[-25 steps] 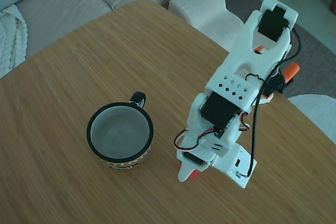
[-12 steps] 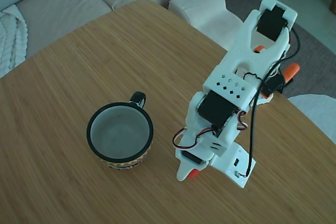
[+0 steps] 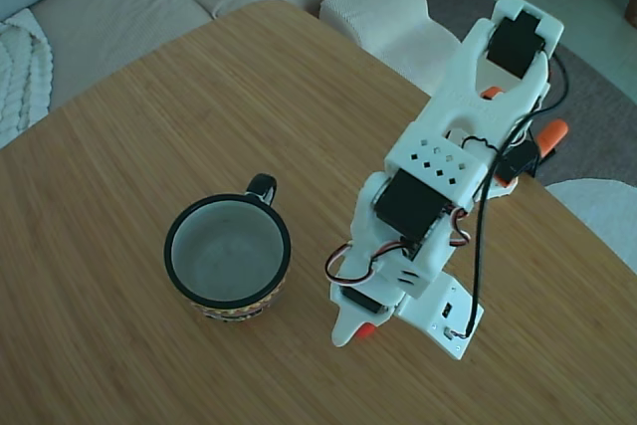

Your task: Grasp a red cap and put it in the cup.

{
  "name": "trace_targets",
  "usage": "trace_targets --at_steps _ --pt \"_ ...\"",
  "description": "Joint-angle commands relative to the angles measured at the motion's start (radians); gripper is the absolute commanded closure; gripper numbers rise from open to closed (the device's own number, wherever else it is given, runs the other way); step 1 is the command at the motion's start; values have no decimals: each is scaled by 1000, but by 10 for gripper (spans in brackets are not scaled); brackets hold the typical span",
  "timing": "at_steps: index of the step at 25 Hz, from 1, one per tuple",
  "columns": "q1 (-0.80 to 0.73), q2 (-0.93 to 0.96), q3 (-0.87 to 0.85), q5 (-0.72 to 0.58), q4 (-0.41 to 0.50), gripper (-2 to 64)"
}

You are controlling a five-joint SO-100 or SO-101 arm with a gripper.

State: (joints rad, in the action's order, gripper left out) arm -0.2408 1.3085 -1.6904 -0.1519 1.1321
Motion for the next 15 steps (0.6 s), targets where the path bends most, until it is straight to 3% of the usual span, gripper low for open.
trace_targets --at_steps 1,15 --pt "5 9 31 -6 3 241" --pt "-2 6 -26 5 -11 241"
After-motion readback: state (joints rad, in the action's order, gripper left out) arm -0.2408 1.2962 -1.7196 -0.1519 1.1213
